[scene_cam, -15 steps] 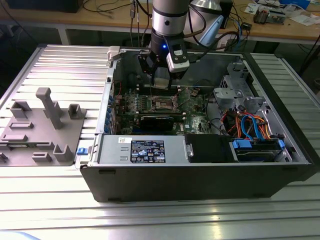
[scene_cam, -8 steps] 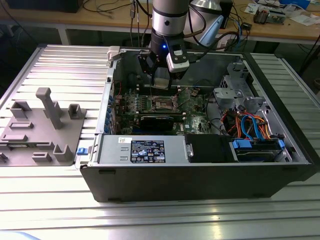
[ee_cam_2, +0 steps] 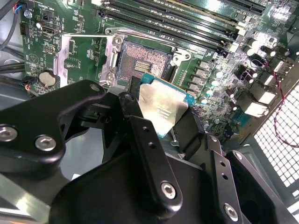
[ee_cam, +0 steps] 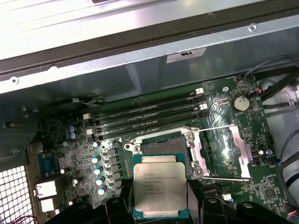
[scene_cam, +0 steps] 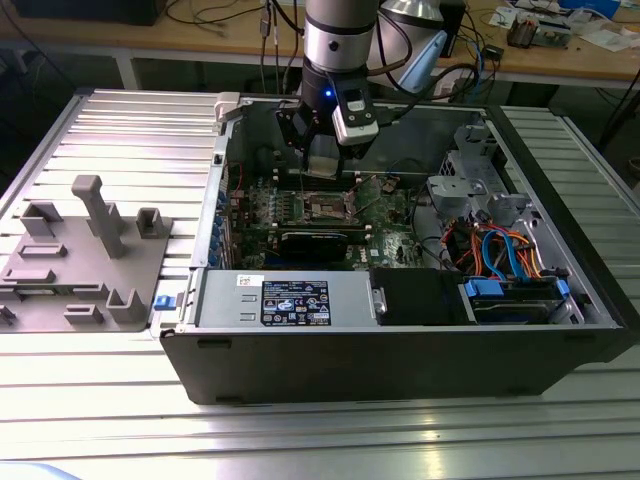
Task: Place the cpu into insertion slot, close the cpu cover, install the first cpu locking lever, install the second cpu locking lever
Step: 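Place the cpu into insertion slot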
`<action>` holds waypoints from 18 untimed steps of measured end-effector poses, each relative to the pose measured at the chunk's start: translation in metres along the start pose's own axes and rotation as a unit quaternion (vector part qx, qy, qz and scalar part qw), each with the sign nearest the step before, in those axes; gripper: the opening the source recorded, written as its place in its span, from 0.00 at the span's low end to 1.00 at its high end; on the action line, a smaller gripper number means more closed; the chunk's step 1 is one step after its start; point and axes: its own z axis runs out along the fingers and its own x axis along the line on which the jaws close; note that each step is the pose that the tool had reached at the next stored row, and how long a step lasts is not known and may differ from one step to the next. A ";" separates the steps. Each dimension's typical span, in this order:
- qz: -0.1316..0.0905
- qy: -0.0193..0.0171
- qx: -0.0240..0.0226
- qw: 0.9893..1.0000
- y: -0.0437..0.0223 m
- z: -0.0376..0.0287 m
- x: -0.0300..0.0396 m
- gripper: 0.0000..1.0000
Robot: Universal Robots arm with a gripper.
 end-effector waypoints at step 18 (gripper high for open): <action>0.008 -0.001 0.000 1.000 -0.0001 0.0005 0.0000 0.55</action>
